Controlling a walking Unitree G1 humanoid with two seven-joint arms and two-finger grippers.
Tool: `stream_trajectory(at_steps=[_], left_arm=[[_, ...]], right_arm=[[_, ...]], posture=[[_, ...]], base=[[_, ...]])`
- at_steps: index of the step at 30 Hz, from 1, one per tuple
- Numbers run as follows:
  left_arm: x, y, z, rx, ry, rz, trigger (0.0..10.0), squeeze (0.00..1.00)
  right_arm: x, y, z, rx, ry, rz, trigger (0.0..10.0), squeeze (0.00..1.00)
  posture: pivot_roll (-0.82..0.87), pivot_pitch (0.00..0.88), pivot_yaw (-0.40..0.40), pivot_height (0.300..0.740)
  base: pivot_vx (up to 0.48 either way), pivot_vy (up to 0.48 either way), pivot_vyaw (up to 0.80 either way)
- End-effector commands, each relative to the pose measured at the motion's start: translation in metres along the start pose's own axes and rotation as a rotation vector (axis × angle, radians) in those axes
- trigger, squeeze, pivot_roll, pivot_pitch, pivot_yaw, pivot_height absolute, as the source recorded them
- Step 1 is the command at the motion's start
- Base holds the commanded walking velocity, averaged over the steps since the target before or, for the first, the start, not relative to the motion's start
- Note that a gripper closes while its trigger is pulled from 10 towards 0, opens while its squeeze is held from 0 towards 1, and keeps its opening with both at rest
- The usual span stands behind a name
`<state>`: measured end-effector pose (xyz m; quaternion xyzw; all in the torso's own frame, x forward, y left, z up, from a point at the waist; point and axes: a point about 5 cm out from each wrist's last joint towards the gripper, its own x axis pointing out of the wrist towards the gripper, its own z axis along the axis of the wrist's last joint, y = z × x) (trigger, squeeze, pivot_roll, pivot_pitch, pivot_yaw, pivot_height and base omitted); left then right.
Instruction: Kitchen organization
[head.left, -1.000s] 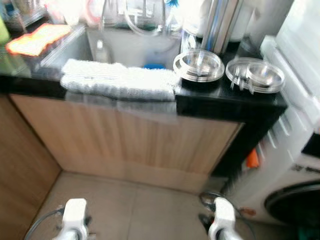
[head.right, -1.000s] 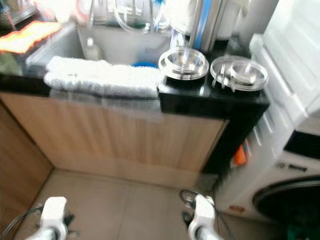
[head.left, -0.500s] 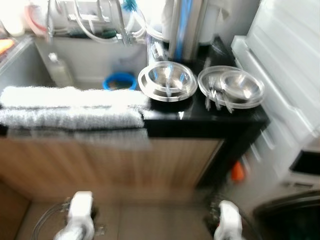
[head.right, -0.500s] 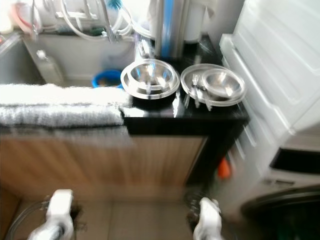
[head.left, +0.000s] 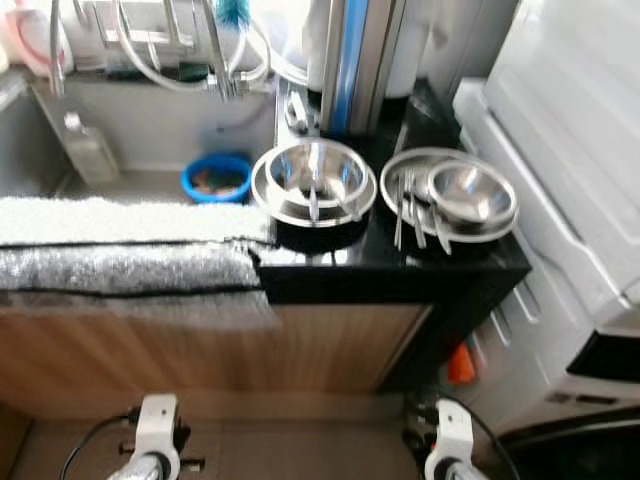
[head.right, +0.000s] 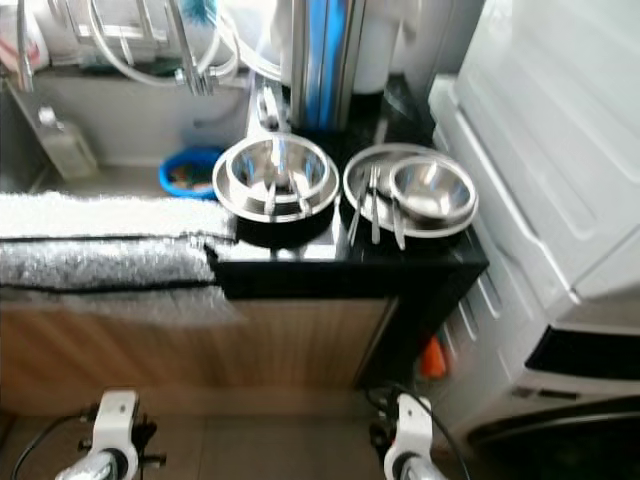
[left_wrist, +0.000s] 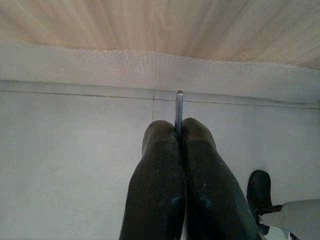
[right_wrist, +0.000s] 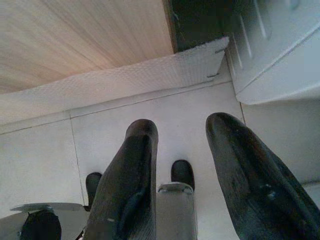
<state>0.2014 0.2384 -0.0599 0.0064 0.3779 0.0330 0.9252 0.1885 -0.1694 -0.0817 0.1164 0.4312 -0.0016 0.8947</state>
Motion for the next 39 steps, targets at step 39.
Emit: stream_trajectory(at_steps=[39], left_arm=[[-0.001,-0.002,-0.006,-0.006,0.030,-0.002,10.0,0.00]], right_arm=[[-0.001,0.005,-0.010,0.014,0.031,0.006,10.0,0.00]], posture=[[0.03,0.046,-0.061,0.740]], base=[[0.000,0.308,0.08]])
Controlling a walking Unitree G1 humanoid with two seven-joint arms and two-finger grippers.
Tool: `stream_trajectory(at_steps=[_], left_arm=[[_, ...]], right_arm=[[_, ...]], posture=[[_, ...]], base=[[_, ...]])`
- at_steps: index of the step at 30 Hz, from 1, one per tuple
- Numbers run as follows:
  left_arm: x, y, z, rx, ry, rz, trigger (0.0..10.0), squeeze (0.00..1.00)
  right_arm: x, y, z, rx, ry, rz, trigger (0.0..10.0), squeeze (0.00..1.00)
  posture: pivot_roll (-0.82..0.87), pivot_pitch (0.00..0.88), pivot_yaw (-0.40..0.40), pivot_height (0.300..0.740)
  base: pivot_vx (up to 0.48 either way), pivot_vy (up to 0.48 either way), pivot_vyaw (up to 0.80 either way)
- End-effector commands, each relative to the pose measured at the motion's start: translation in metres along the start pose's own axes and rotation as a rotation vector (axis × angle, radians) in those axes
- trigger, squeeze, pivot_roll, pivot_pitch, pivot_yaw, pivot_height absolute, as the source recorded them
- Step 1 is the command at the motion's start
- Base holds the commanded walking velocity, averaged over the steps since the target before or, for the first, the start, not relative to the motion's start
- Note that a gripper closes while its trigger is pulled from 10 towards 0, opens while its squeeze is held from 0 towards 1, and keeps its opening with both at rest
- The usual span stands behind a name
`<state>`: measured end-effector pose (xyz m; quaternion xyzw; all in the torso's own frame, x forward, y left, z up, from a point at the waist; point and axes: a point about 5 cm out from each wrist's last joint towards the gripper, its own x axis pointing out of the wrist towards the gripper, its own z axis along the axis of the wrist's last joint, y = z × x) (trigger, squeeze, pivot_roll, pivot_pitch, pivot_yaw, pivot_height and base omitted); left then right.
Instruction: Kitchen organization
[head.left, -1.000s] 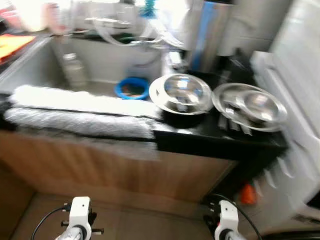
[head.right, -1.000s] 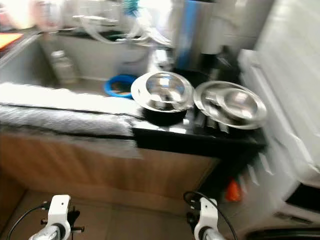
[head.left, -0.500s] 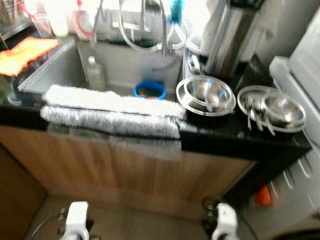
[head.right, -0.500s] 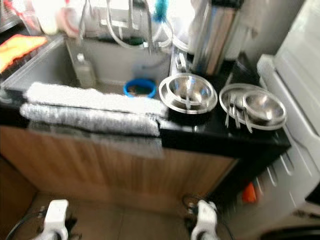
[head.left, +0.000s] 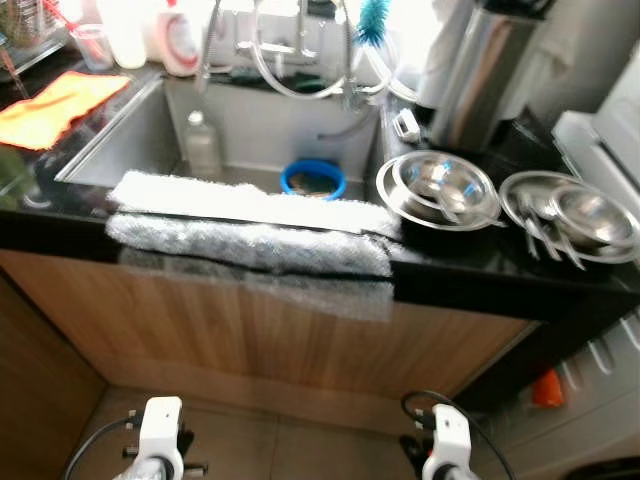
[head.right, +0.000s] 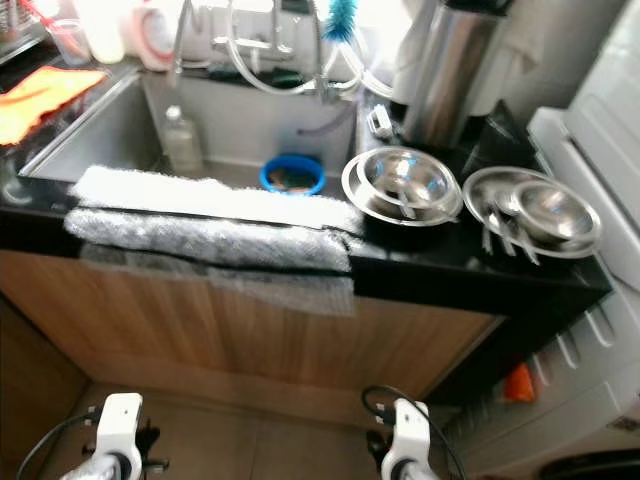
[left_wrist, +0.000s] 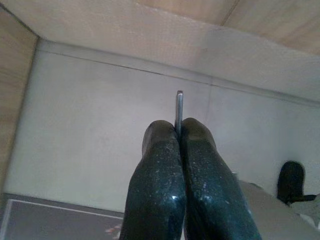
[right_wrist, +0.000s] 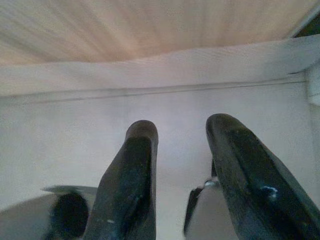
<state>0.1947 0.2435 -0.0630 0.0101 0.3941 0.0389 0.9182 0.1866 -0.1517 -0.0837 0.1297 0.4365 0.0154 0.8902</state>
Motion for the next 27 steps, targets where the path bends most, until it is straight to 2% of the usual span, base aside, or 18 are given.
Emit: stream_trajectory(at_steps=[1,10,21,27], left_arm=[[0.001,-0.007,0.001,-0.009,-0.005,-0.016,10.0,0.00],[0.001,-0.005,0.002,-0.003,-0.013,-0.016,10.0,0.00],[0.003,-0.006,0.009,0.001,-0.040,-0.019,10.0,0.00],[0.005,-0.008,0.037,0.014,-0.199,-0.013,10.0,0.00]], right_arm=[[-0.003,-0.012,-0.003,0.004,0.013,-0.034,10.0,0.00],[0.000,-0.007,0.011,0.012,-0.035,-0.016,10.0,0.00],[0.001,-0.007,0.014,0.010,-0.042,-0.013,10.0,0.00],[0.001,-0.006,0.021,0.006,-0.075,-0.007,10.0,0.00]], posture=[[0.03,0.046,-0.061,0.740],[0.03,0.051,-0.058,0.740],[0.04,0.053,-0.061,0.740],[0.04,0.048,-0.060,0.740]], base=[[0.000,0.319,0.00],[0.000,0.000,0.00],[0.000,0.000,0.00],[0.000,0.000,0.00]])
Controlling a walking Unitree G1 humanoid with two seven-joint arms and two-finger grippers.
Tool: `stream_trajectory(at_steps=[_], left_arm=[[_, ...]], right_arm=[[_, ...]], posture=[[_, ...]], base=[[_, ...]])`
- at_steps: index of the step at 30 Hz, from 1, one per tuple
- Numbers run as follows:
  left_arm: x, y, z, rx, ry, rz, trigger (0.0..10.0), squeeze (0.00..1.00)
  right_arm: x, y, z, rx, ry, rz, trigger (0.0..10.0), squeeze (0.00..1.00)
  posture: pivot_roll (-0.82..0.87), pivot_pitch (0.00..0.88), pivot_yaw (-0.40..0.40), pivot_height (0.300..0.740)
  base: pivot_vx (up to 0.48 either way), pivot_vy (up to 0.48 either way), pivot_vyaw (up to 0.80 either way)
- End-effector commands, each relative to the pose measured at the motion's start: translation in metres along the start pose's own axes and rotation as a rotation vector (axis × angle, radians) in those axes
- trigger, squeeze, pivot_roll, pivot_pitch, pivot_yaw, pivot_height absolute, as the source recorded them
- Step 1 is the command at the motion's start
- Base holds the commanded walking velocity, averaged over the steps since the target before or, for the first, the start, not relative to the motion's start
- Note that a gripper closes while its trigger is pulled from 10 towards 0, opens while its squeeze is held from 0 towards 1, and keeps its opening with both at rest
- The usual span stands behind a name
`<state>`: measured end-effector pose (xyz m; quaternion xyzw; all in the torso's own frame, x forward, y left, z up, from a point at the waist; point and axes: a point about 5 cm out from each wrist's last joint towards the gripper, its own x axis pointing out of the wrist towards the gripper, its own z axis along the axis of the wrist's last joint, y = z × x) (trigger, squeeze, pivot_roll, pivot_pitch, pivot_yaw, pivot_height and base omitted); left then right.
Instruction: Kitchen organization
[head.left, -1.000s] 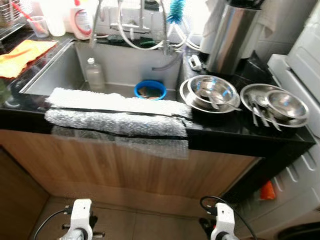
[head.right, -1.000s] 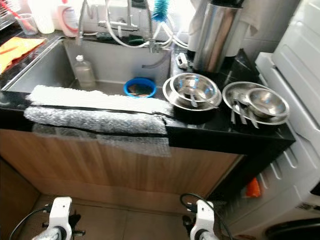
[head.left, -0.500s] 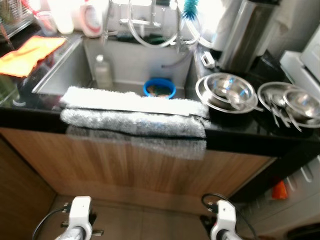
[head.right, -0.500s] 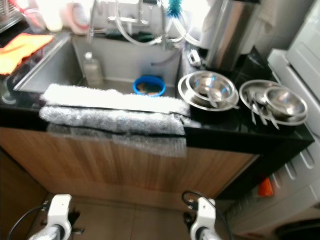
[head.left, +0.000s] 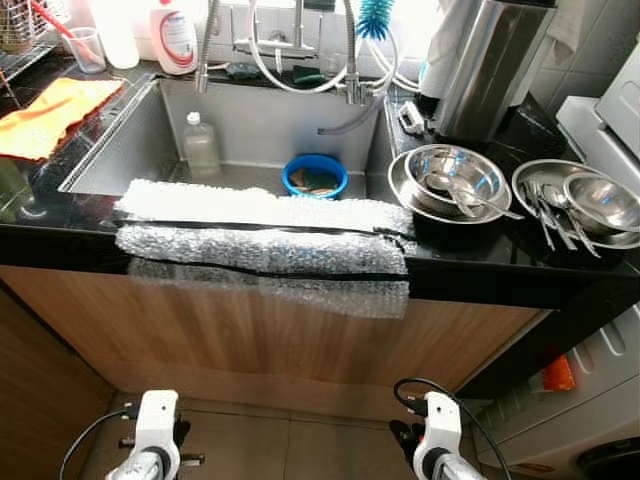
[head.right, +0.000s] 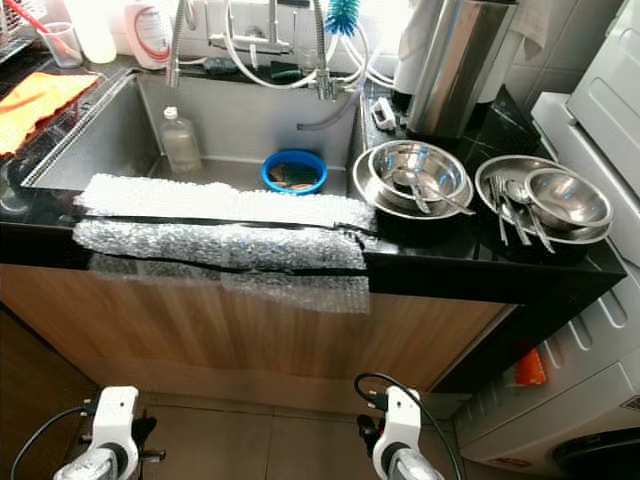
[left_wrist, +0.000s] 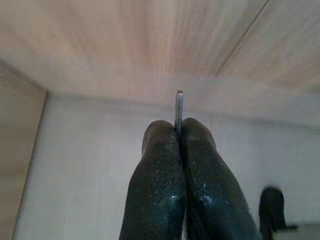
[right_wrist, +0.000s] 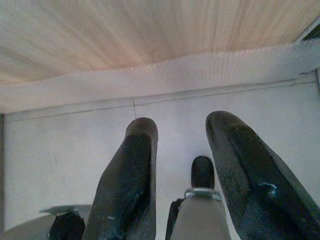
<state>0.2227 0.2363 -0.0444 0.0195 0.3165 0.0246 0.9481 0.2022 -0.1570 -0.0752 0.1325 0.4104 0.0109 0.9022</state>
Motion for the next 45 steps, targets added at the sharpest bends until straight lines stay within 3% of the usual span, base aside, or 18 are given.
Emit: stream_trajectory(at_steps=[1,9,19,22,28,37,45], left_arm=[[0.001,0.001,0.007,-0.009,-0.048,0.010,10.0,0.00],[-0.006,0.012,0.016,0.033,-0.170,0.021,10.0,0.00],[-0.025,0.018,0.009,0.023,-0.287,0.048,10.0,0.00],[-0.032,0.020,0.013,0.032,-0.337,0.060,10.0,0.00],[-0.046,0.024,0.020,0.049,-0.409,0.094,10.0,0.00],[-0.070,0.031,0.047,0.051,-0.536,0.195,10.0,0.00],[-0.096,0.032,0.084,0.046,-0.656,0.281,10.0,0.00]], right_arm=[[-0.001,-0.004,0.003,0.000,-0.018,-0.008,10.0,0.00],[-0.001,-0.006,0.009,-0.018,-0.052,-0.004,10.0,0.00],[-0.006,-0.012,0.034,-0.129,-0.245,0.033,10.0,0.00],[-0.010,-0.015,0.041,-0.187,-0.313,0.033,10.0,0.00],[-0.019,-0.020,0.058,-0.210,-0.452,0.019,10.0,0.00],[-0.041,-0.017,0.075,-0.250,-0.620,-0.002,10.0,0.00],[-0.073,0.008,0.084,-0.264,-0.736,-0.002,10.0,0.00]], posture=[[0.04,0.047,-0.060,0.740],[0.04,0.029,-0.058,0.740],[0.02,0.006,-0.061,0.740],[0.02,0.000,-0.060,0.740],[0.01,0.000,-0.057,0.740],[0.01,0.000,-0.046,0.740],[0.00,0.014,-0.058,0.740]], base=[[0.000,0.000,0.00],[0.000,0.000,0.00],[0.000,0.000,0.00],[0.000,0.000,0.00],[0.000,0.000,0.00],[0.000,0.000,0.00],[0.000,0.000,0.00]])
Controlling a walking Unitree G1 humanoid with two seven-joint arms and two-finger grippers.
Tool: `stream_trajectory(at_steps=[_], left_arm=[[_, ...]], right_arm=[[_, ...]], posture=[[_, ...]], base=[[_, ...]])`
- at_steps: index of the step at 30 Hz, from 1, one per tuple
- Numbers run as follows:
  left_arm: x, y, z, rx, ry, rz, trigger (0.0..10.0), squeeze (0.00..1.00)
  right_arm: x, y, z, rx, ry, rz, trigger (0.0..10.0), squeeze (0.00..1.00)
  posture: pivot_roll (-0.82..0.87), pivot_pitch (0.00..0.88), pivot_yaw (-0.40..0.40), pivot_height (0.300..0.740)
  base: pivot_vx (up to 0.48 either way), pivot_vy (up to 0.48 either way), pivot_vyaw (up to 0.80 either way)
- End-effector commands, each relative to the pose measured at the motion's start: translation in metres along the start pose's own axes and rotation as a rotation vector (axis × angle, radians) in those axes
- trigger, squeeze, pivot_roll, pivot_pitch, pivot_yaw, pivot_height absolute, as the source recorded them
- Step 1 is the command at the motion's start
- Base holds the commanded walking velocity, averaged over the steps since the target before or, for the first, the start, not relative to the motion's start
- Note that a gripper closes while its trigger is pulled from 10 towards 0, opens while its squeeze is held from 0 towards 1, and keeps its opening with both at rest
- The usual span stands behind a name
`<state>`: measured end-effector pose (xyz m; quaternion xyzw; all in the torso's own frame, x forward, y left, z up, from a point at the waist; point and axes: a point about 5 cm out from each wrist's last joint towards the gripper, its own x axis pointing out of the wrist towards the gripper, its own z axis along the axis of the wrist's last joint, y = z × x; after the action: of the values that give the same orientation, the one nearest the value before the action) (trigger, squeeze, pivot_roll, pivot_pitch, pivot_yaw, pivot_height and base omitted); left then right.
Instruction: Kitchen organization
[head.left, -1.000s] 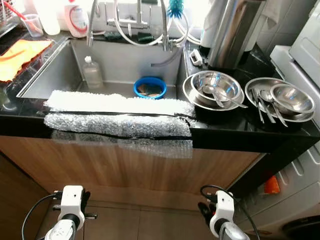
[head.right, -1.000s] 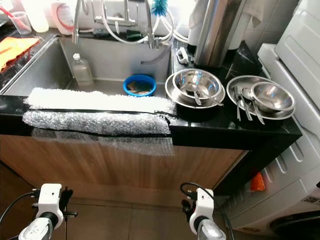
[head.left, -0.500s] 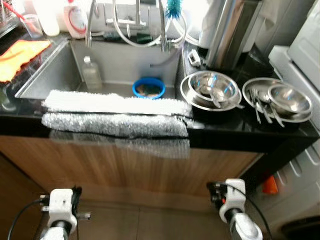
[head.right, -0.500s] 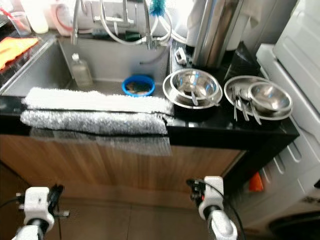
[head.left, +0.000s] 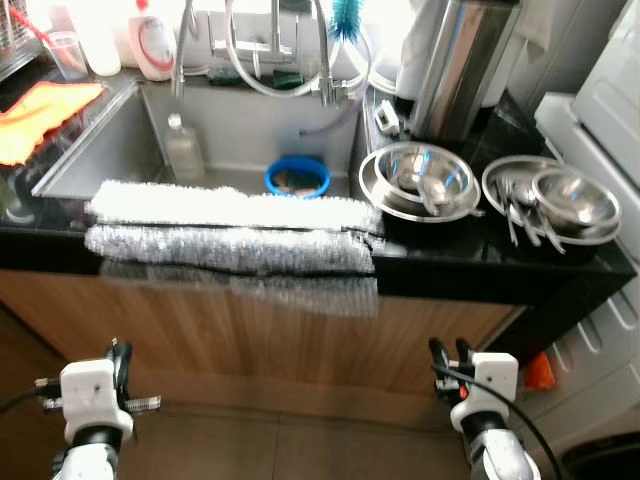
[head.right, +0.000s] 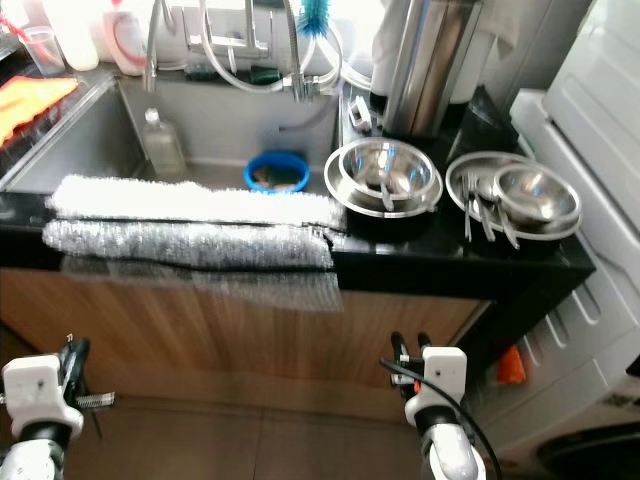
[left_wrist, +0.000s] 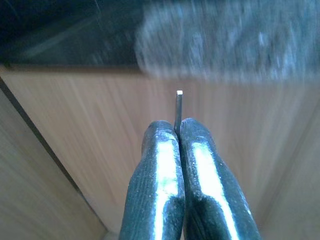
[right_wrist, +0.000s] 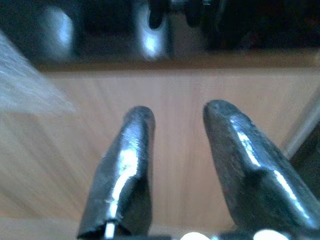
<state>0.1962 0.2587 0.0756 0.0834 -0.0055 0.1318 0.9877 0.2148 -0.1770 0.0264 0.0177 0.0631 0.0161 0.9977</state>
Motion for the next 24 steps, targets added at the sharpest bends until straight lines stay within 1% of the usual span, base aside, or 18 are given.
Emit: stream_trajectory(at_steps=[1,2,3,5,6,7,10,11,12,13,15,17,20,21,22,23,24], left_arm=[[0.003,0.005,0.014,0.013,-0.036,0.024,10.0,0.00],[0.004,0.005,0.020,0.012,-0.052,0.029,10.0,0.00],[0.010,0.007,0.040,0.030,-0.113,0.038,10.0,0.00],[0.014,0.008,0.051,0.042,-0.152,0.043,10.0,0.00],[0.021,0.009,0.071,0.057,-0.217,0.063,10.0,0.00],[0.024,0.009,0.081,0.062,-0.248,0.067,10.0,0.00],[0.033,0.004,0.110,0.053,-0.326,0.049,10.0,0.00],[0.034,0.002,0.113,0.049,-0.330,0.044,10.0,0.00],[0.036,-0.004,0.118,0.035,-0.343,0.014,10.0,0.00],[0.038,-0.016,0.128,0.022,-0.370,-0.042,10.0,0.00],[0.039,-0.027,0.134,0.026,-0.388,-0.090,10.0,0.00],[0.039,-0.036,0.137,0.040,-0.394,-0.130,10.0,0.00],[0.040,-0.043,0.131,0.076,-0.354,-0.182,10.0,0.00],[0.041,-0.042,0.131,0.041,-0.342,-0.166,10.0,0.00],[0.045,-0.038,0.131,-0.076,-0.310,-0.118,10.0,0.00],[0.045,-0.037,0.131,-0.105,-0.302,-0.106,10.0,0.00],[0.049,-0.033,0.135,-0.168,-0.300,-0.083,10.0,0.00]], right_arm=[[-0.001,0.002,0.011,-0.026,-0.030,0.003,10.0,0.00],[-0.003,0.003,0.015,-0.031,-0.036,0.006,10.0,0.00],[-0.005,0.004,0.025,-0.031,-0.062,0.006,10.0,0.00],[-0.005,0.003,0.031,-0.037,-0.074,0.004,10.0,0.00],[-0.003,0.000,0.039,-0.048,-0.091,-0.010,10.0,0.00],[-0.002,-0.002,0.044,-0.047,-0.097,-0.018,10.0,0.00],[0.002,-0.003,0.055,-0.049,-0.124,-0.025,10.0,0.00],[0.003,-0.002,0.057,-0.048,-0.124,-0.023,10.0,0.00],[0.005,-0.002,0.059,-0.046,-0.130,-0.027,10.0,0.00],[0.008,-0.002,0.062,-0.047,-0.137,-0.029,10.0,0.00],[0.010,0.000,0.065,-0.043,-0.142,-0.026,10.0,0.00],[0.013,0.002,0.066,-0.039,-0.144,-0.023,10.0,0.00],[0.016,0.006,0.070,-0.029,-0.149,-0.017,10.0,0.00],[0.017,0.006,0.071,-0.028,-0.149,-0.014,10.0,0.00],[0.018,0.007,0.071,-0.030,-0.148,-0.010,10.0,0.00],[0.018,0.007,0.071,-0.031,-0.148,-0.009,10.0,0.00],[0.018,0.007,0.071,-0.028,-0.146,-0.009,10.0,0.00]], posture=[[0.00,0.014,-0.058,0.740],[0.00,0.025,-0.059,0.740],[0.00,0.030,-0.059,0.740],[0.00,0.037,-0.063,0.740],[0.00,0.040,-0.064,0.740],[0.00,0.045,-0.065,0.740],[0.00,0.047,-0.068,0.740],[0.00,0.047,-0.068,0.740],[0.01,0.050,-0.071,0.740],[0.01,0.050,-0.071,0.740],[0.01,0.049,-0.069,0.740],[0.00,0.050,-0.068,0.740],[0.00,0.048,-0.066,0.740],[0.00,0.048,-0.066,0.740],[0.01,0.046,-0.069,0.740],[0.01,0.046,-0.069,0.740],[0.01,0.045,-0.070,0.740]], base=[[0.000,0.000,0.00],[0.000,0.000,0.00],[0.000,0.000,0.00],[0.000,0.000,0.00],[0.000,0.000,0.00],[0.000,0.000,0.00],[0.000,0.000,0.00],[0.000,0.000,0.00],[0.000,0.000,0.00],[0.000,0.000,0.00],[0.000,0.000,0.00],[0.000,0.000,0.00],[0.000,0.000,0.00],[0.000,0.000,0.00],[0.000,0.000,0.00],[0.000,0.000,0.00],[0.000,0.000,0.00]])
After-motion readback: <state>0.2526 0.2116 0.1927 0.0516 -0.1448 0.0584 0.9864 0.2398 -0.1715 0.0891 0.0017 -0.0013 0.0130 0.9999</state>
